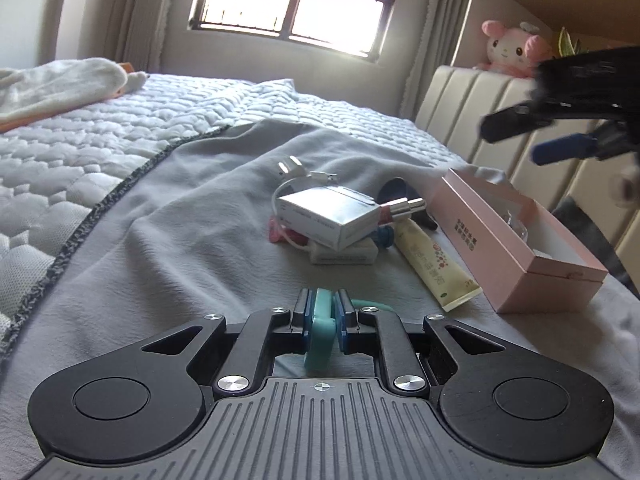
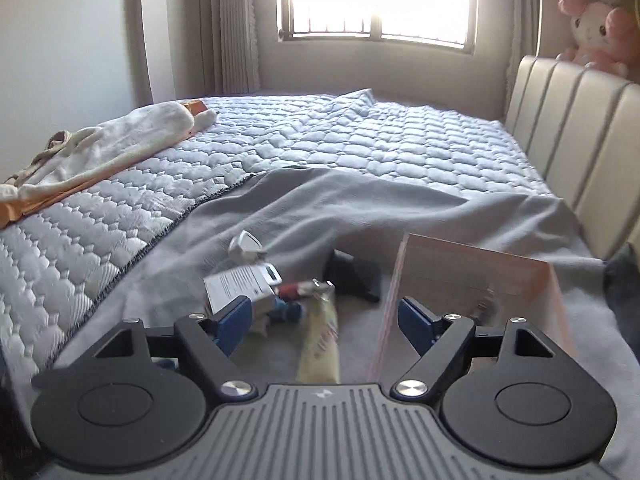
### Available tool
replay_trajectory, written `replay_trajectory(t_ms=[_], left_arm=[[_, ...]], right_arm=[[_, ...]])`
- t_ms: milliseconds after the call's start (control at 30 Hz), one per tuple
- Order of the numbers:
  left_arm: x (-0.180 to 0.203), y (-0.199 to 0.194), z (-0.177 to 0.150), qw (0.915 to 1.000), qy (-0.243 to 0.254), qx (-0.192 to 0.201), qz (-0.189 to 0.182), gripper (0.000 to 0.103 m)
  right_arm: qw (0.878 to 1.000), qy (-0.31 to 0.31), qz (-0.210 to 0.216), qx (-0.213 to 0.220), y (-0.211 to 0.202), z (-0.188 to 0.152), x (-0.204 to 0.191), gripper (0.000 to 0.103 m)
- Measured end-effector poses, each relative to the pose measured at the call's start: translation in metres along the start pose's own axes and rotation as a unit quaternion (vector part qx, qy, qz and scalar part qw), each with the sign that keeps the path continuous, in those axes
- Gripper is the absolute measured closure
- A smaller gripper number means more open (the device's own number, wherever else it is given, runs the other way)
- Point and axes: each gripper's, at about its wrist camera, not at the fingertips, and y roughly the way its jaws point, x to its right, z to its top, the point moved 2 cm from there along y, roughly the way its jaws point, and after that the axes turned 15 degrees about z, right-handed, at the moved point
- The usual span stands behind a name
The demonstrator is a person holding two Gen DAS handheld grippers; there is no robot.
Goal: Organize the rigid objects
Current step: 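Grasp the small white plug adapter with the right tool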
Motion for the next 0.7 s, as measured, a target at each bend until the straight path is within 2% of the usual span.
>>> replay_trajectory(t_ms=[100,200,267,333,400,467,567,700], left_arm=[[-0.014,0.008,-0.002,0.9992,-0.033,-0.017,-0.018,0.088],[-0.012,0.010,-0.003,0.9992,-0.027,-0.015,-0.027,0.088],[-0.014,0.012,-0.004,0.9985,-0.035,-0.023,-0.035,0.088],[-0.024,0.014,-0.003,0.9966,-0.058,-0.032,-0.048,0.088],[-0.033,0.014,-0.002,0.9953,-0.077,-0.033,-0.049,0.087],[-0.040,0.014,-0.001,0.9944,-0.090,-0.033,-0.044,0.086],[-0.044,0.014,-0.001,0.9933,-0.103,-0.034,-0.041,0.086],[-0.045,0.013,-0.001,0.9926,-0.109,-0.035,-0.040,0.086]], right_arm=[[0.998,-0.010,-0.055,-0.034,0.075,0.022,0.001,0.023],[0.989,-0.020,-0.121,-0.078,0.140,0.024,0.013,0.038],[0.981,-0.028,-0.164,-0.099,0.169,0.021,0.023,0.043],[0.976,-0.024,-0.185,-0.111,0.186,0.019,0.032,0.046],[0.978,-0.008,-0.170,-0.121,0.190,0.015,0.037,0.057],[0.979,-0.011,-0.158,-0.125,0.184,0.009,0.033,0.056],[0.984,-0.040,-0.106,-0.136,0.164,-0.005,0.012,0.057],[0.984,-0.064,-0.049,-0.156,0.126,-0.033,-0.015,0.057]])
